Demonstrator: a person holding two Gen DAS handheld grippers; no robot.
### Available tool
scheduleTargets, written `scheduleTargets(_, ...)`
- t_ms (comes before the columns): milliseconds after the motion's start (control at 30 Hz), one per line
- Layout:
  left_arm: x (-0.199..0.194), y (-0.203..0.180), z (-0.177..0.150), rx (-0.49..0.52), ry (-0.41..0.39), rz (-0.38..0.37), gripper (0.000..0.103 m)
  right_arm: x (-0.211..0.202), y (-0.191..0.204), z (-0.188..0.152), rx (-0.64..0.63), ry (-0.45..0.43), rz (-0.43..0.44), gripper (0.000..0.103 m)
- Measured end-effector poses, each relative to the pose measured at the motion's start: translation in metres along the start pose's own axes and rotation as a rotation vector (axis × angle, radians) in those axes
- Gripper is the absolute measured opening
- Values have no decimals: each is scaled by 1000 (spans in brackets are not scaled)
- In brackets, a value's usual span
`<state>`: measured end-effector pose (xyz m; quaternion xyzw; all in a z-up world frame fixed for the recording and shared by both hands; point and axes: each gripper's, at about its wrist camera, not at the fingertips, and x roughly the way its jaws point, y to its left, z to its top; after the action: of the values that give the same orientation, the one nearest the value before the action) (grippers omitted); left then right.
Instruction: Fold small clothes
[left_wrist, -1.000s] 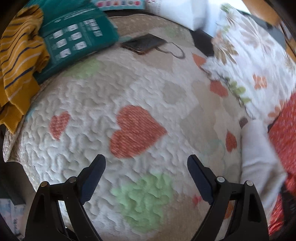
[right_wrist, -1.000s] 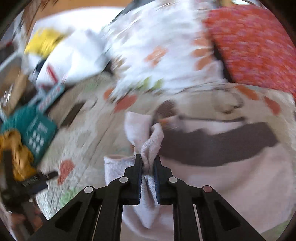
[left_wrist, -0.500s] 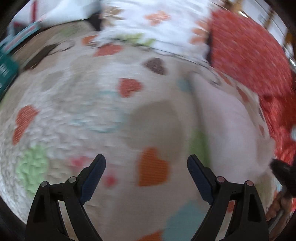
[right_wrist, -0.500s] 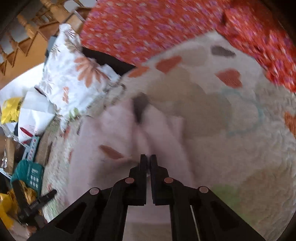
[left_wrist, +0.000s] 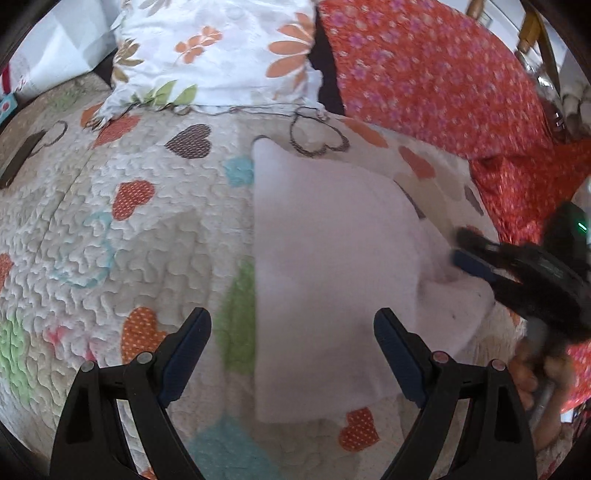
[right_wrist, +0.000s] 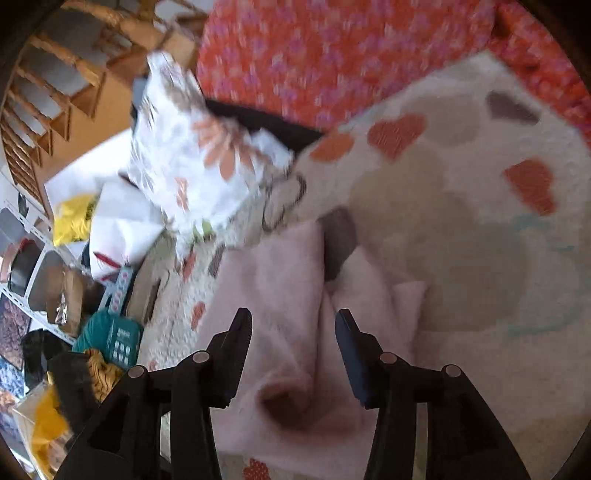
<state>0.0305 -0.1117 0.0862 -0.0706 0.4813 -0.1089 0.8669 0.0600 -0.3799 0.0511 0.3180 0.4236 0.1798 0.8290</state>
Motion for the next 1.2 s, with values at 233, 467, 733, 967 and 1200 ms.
scheduleTargets(233,21,-25,-2,35,28,37,89,36,-3,-20,-24,76,13,7)
scheduleTargets(467,38,-72,-4,110,7,36,89,-28,5,7,-85,-107,-40,6)
scheduleTargets(733,60,-111,-24,325,-4,204,96,-15,-40,4,39,21,-160,10)
scheduleTargets(967,7,-50,-22,125,7,22,96,-73,-22,1,-10,-67,-36,47)
scheduleTargets(1200,-42,14,-57,-86,-7,-6,96,-30,-2,-41,-100,72,-134,52)
